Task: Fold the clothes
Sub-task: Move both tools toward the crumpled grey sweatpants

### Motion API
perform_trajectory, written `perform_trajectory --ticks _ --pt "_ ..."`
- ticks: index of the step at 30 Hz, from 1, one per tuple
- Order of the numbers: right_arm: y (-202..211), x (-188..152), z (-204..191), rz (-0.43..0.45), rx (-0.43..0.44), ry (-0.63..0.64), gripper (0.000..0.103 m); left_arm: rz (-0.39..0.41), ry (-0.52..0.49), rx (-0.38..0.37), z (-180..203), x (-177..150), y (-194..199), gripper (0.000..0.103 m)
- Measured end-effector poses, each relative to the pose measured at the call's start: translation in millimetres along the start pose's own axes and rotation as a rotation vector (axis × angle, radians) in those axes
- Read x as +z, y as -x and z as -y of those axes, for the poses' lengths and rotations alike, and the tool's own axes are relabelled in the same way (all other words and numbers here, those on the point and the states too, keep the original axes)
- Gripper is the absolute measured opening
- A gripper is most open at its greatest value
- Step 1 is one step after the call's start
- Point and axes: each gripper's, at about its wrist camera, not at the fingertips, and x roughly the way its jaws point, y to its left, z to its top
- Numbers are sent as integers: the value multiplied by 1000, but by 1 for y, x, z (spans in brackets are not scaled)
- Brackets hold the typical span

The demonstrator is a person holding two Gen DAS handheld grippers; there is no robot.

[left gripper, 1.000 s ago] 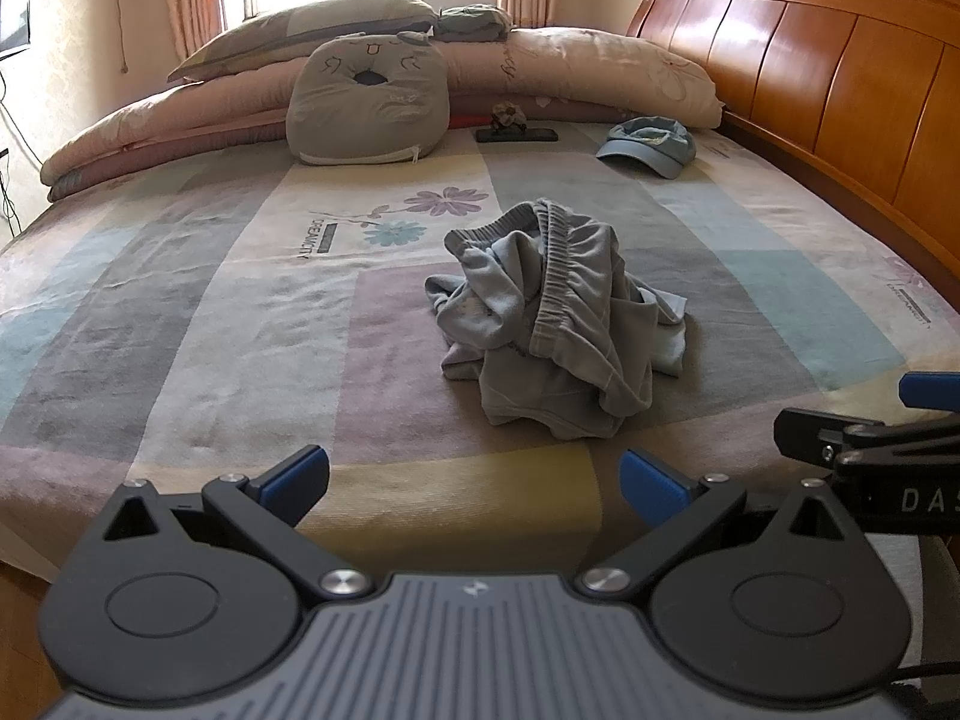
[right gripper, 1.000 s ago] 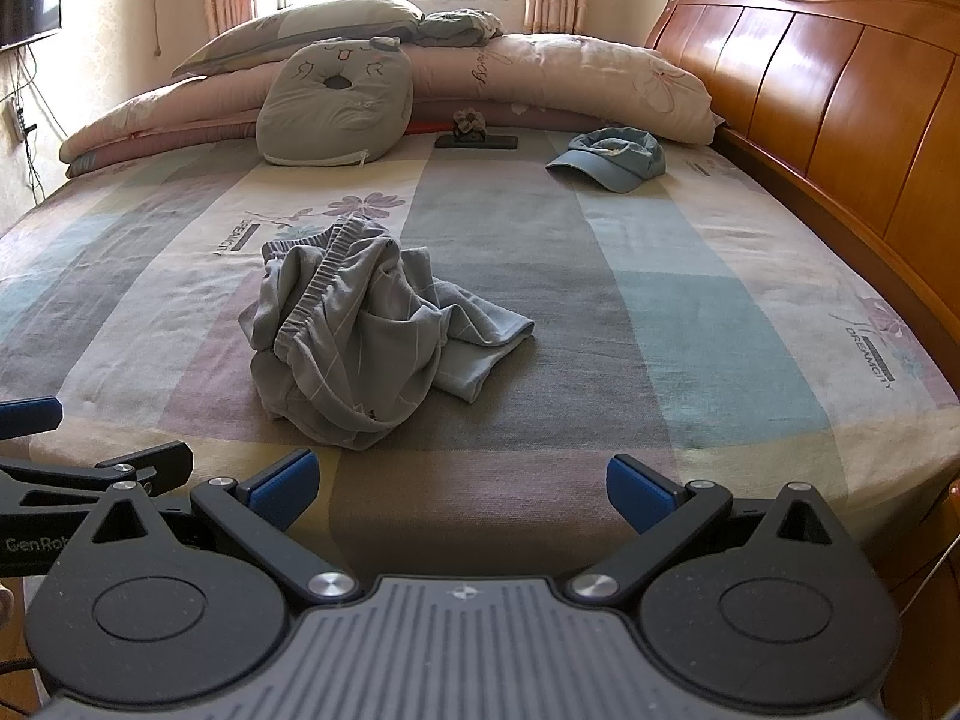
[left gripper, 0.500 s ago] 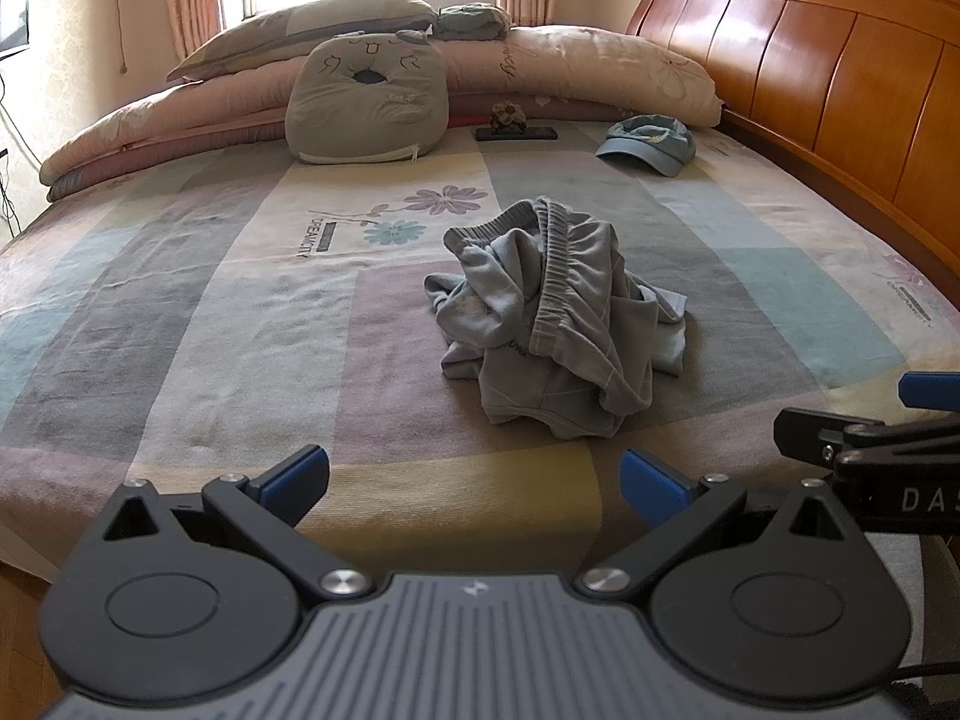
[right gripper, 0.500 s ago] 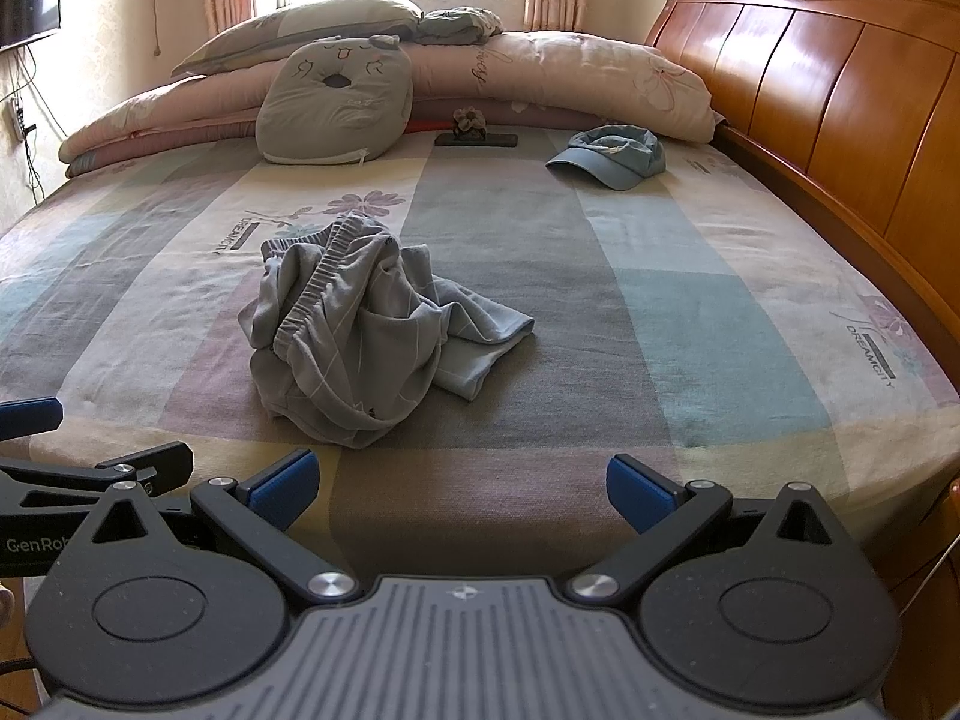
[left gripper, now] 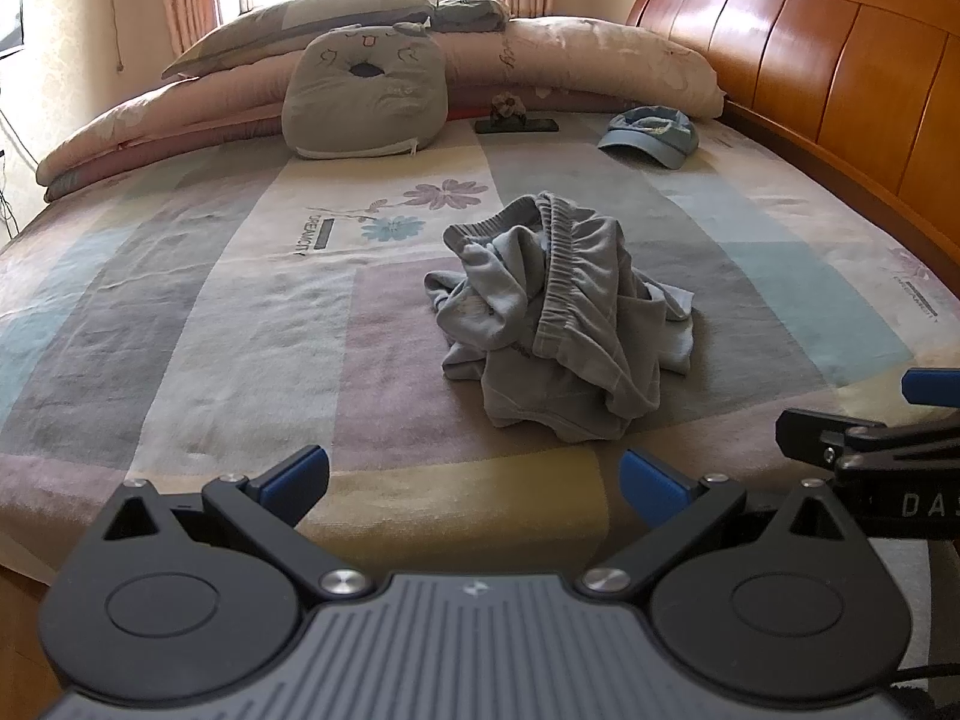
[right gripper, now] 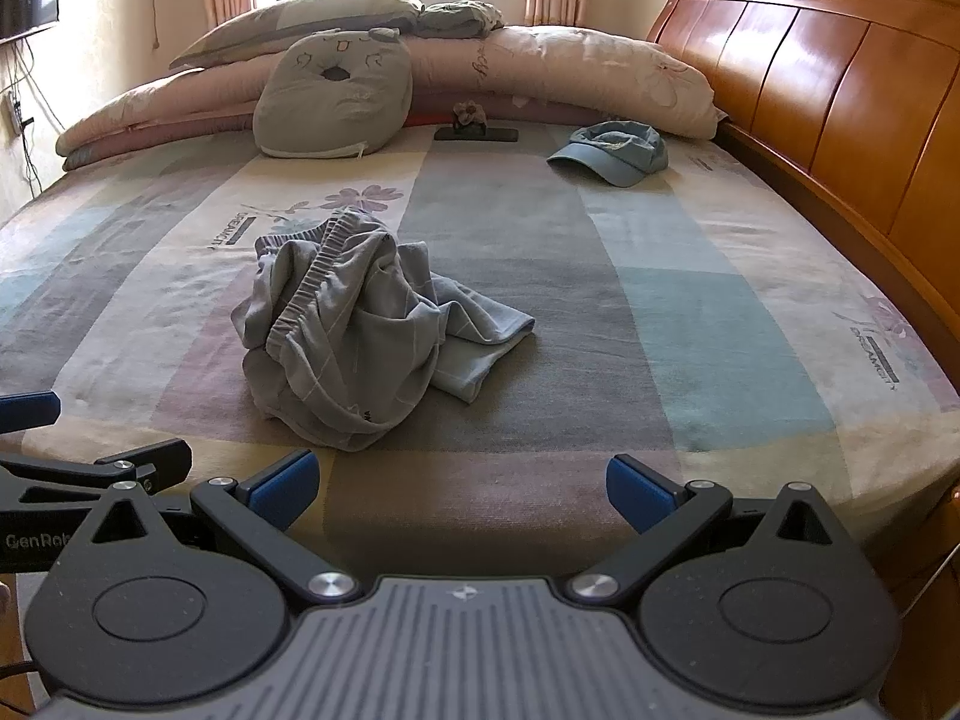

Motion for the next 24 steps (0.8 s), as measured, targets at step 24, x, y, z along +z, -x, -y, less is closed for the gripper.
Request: perform_trajectory --ticks 24 --pt "-30 19 -5 -24 22 23 103 -23 10 5 -8 17 -30 102"
